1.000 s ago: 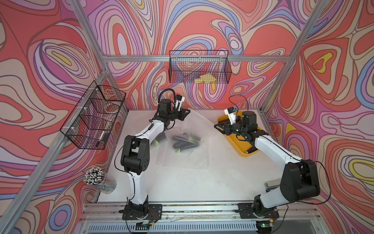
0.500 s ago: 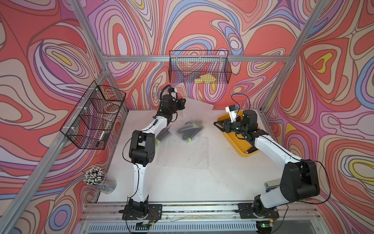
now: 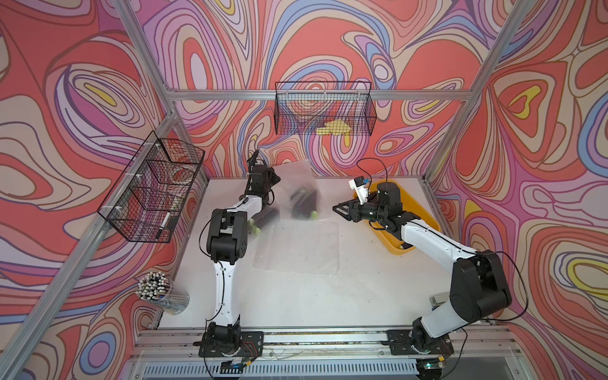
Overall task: Place the eggplant in a zip-top bag and seal the zipper
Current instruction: Place the zipper food storage bag at the center of the board.
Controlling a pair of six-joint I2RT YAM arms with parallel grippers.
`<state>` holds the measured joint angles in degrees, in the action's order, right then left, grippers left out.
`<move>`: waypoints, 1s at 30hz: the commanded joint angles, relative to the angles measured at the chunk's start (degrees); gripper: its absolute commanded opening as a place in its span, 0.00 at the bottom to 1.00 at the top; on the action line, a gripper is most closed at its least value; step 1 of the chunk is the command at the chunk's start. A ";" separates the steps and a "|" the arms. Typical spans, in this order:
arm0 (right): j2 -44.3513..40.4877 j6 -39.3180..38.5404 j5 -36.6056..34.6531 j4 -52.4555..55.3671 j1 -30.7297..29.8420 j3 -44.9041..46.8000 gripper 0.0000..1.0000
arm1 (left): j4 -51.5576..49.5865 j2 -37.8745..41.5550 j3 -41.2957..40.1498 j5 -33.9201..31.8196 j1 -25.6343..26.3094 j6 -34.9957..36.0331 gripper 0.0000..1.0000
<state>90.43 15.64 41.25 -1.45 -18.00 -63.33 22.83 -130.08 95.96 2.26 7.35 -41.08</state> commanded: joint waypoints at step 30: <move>-7.01 7.96 -38.82 25.45 7.28 2.79 0.51 | -28.11 26.85 -15.26 -11.98 25.29 20.50 0.71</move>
<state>85.95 22.04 17.17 15.18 -10.55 -58.89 5.54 -102.21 85.43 -6.42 26.70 -16.43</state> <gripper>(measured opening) 0.509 0.724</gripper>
